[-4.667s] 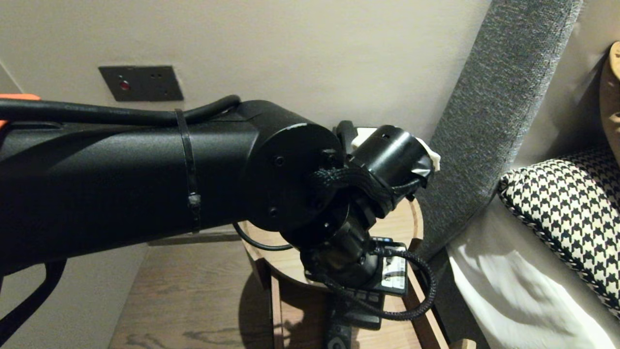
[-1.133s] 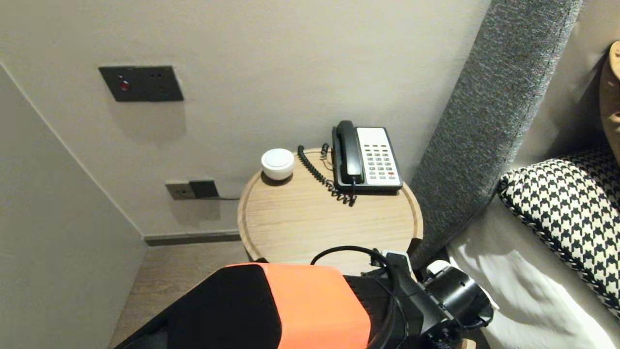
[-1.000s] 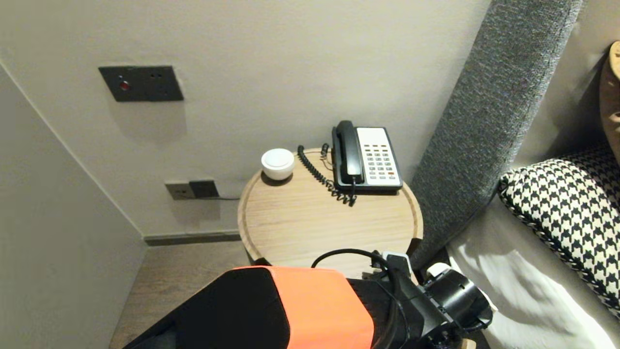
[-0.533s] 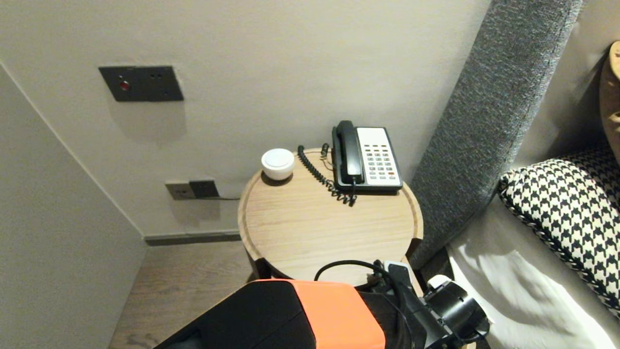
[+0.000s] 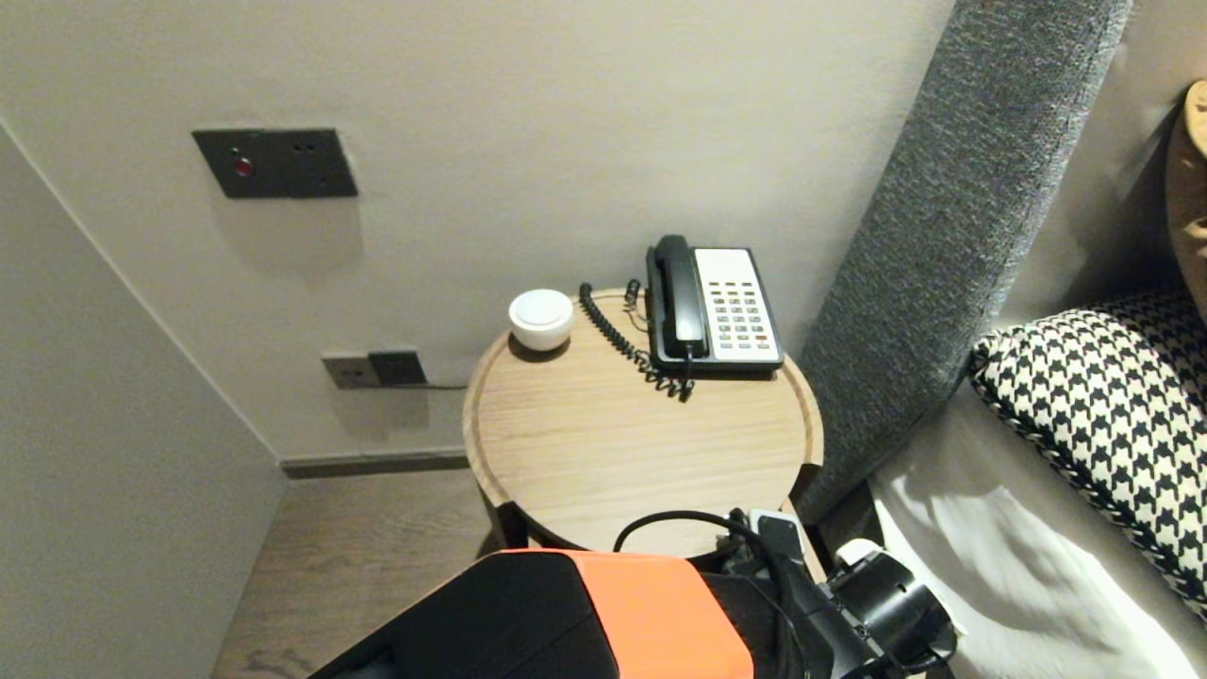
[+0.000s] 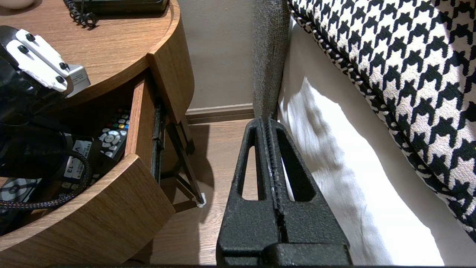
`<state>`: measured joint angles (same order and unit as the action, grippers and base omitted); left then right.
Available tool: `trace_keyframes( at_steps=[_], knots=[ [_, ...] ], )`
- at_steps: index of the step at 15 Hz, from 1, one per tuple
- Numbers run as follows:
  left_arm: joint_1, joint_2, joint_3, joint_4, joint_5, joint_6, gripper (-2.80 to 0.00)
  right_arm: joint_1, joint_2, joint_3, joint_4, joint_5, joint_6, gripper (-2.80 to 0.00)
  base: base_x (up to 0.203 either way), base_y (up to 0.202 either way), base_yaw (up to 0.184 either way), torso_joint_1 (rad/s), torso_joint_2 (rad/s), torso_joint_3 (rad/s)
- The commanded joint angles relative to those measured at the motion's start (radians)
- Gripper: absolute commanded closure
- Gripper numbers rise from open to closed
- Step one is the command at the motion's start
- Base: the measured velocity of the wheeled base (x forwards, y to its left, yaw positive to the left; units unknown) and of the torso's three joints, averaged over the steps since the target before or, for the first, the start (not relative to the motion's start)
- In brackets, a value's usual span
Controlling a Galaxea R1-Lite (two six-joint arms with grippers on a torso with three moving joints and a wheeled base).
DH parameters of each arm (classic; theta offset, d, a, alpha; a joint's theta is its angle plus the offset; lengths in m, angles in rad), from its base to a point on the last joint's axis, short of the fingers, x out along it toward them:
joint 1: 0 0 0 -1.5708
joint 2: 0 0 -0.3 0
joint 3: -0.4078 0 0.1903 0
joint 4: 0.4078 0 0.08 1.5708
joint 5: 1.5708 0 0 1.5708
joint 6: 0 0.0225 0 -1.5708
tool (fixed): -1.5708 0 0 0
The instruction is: Put the remote controls on the table in the drawer one by one
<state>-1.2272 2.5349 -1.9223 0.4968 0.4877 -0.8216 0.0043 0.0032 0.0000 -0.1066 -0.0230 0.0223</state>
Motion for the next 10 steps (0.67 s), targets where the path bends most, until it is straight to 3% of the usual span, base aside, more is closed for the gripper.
trace_keyframes(
  at_steps=[1, 10],
  knots=[
    [0.001, -0.01, 0.0, 0.006, 0.003, -0.004, -2.8, 0.0, 0.0, 0.04, -0.001, 0.0, 0.001, 0.0, 0.0, 0.0, 0.0, 0.0, 0.0, 0.0],
    [-0.009, -0.149, 0.052, 0.02, -0.028, -0.003, -2.8, 0.0, 0.0, 0.04, -0.001, 0.0, 0.001, 0.0, 0.0, 0.0, 0.0, 0.0, 0.0, 0.0]
  ],
)
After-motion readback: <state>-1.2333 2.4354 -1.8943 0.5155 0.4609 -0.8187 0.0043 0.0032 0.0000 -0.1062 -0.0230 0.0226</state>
